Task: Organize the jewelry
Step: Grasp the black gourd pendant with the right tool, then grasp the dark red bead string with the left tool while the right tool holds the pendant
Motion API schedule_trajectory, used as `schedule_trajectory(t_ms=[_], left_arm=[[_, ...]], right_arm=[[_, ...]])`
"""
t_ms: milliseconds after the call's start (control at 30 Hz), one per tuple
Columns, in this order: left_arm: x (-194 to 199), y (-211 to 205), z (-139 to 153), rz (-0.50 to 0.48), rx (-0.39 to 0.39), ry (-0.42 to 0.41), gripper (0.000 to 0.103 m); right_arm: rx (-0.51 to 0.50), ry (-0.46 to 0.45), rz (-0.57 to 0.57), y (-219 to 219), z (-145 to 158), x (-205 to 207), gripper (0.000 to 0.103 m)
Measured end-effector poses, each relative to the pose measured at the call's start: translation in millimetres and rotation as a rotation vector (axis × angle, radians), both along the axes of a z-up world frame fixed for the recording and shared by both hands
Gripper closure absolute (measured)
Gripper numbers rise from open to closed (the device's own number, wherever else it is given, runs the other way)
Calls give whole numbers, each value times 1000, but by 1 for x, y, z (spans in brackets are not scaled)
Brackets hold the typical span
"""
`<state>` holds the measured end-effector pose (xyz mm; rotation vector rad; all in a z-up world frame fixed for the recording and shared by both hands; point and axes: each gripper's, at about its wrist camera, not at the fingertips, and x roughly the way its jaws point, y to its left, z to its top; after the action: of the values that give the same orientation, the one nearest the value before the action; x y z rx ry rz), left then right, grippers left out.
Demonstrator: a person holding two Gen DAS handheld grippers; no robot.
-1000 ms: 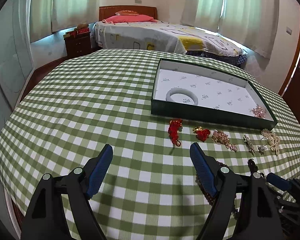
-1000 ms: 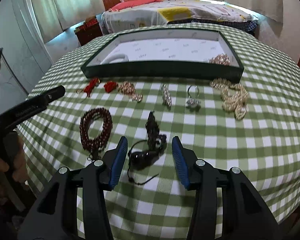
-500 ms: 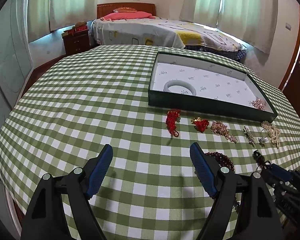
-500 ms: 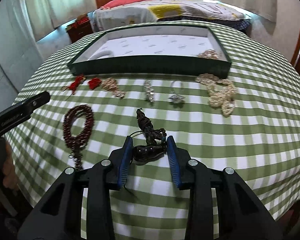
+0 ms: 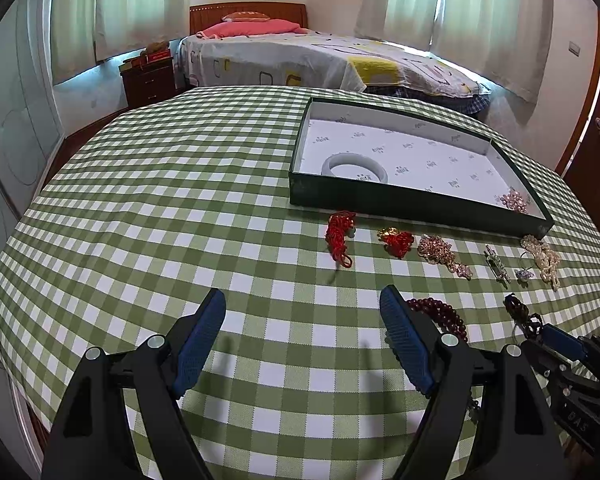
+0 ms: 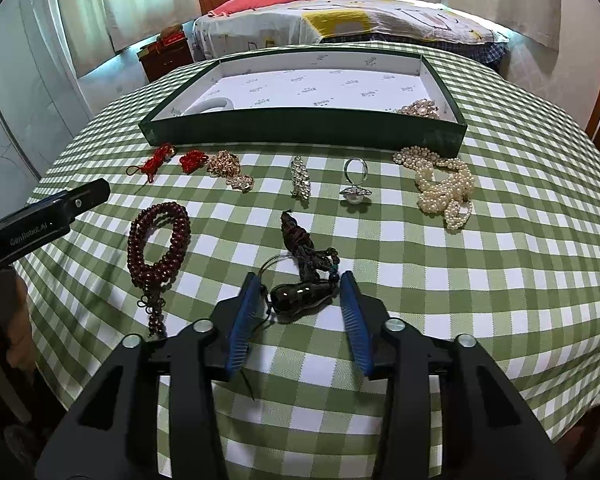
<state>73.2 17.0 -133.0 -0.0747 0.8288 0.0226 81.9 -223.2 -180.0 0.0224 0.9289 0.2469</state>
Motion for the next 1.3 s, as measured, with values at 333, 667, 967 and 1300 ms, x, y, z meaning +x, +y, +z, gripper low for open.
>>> schedule_trajectory(t_ms=[333, 667, 967, 1300], left_arm=[[0, -7, -4, -22, -3, 11, 26], [0, -34, -8, -103, -21, 39, 26], [8, -67, -19, -188, 3, 59, 26], [7, -72, -28, -195, 46, 91, 26]], right_arm=[[9, -26, -9, -6, 5, -1, 70], [3, -64, -20, -20, 13, 0, 70], [41, -65, -51, -37, 10, 2, 70], [52, -57, -50, -36, 8, 3, 70]])
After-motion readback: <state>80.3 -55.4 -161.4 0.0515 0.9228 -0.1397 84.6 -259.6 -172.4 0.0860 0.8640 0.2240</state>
